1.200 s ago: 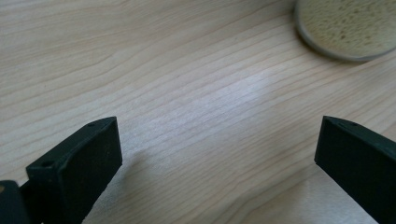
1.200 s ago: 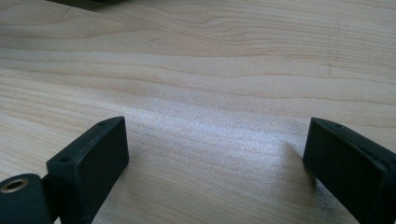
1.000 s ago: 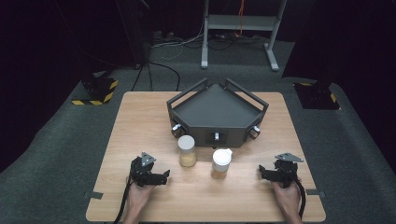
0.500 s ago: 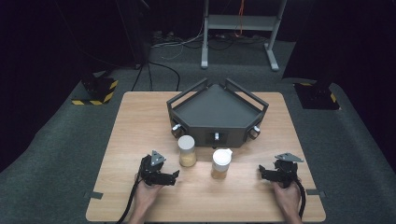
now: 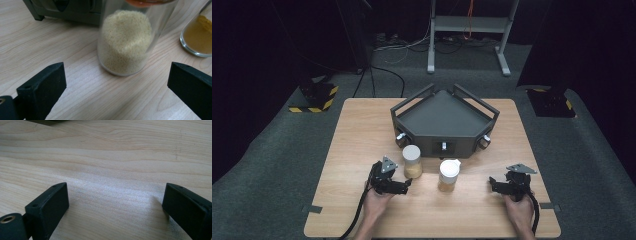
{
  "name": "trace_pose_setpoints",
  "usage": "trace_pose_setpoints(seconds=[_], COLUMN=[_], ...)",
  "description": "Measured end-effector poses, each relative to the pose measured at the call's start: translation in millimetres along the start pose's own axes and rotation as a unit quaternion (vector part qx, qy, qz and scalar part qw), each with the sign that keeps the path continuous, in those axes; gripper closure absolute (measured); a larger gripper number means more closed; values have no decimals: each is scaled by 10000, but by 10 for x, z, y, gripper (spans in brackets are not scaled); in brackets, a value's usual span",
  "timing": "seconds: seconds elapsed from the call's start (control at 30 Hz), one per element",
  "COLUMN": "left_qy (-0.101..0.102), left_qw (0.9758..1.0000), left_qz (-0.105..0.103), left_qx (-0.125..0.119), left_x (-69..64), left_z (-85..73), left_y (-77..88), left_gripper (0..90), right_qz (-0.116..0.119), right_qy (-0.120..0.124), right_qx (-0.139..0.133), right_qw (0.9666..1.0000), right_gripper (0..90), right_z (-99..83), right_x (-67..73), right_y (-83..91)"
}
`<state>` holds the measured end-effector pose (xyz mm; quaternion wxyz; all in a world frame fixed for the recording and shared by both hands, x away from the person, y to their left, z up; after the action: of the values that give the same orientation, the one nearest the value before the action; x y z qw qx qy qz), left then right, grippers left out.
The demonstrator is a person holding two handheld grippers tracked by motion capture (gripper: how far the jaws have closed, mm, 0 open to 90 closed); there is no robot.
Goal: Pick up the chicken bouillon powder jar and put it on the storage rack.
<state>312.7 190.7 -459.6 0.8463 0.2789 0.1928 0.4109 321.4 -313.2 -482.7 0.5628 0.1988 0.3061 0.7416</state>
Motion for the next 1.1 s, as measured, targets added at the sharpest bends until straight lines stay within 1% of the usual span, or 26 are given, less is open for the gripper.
trace_pose_setpoints(seconds=[0.17,0.3,0.5,0.6,0.83,0.9,1.1], left_qy=[-17,-18,-37,-61,-38,-37,-38], left_qw=[10000,9999,9999,9999,9999,9999,9998], left_qz=[-31,-88,-120,-103,-54,-59,-79], left_qx=[-45,-56,-73,-76,-88,-79,-154], left_x=[-21,-26,-49,-65,-78,-82,-91], left_z=[47,110,200,238,303,323,364], left_y=[-42,-75,-116,-135,-177,-188,-205], left_gripper=[28,31,41,49,76,83,110], right_qz=[-1,0,-1,0,-1,-1,-1], right_qy=[0,-3,-1,-5,2,-4,-1], right_qx=[0,-1,-1,-1,-1,-2,0], right_qw=[10000,10000,10000,10000,10000,10000,10000], right_gripper=[61,61,61,61,61,62,61], right_z=[0,0,0,0,0,0,0], right_x=[0,0,0,1,0,1,1], right_y=[0,0,0,0,0,0,0])
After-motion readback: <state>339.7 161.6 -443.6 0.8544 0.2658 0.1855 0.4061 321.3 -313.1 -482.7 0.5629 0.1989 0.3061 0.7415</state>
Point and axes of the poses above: each handheld gripper's, and its own axes: y roughly backward along the jaws, z roughly out of its top, x roughly to its left, the point moved 5 cm from there along -y, roughly forward along the jaws, and after that the axes turned 3 degrees about -z, right-handed, at the moved point
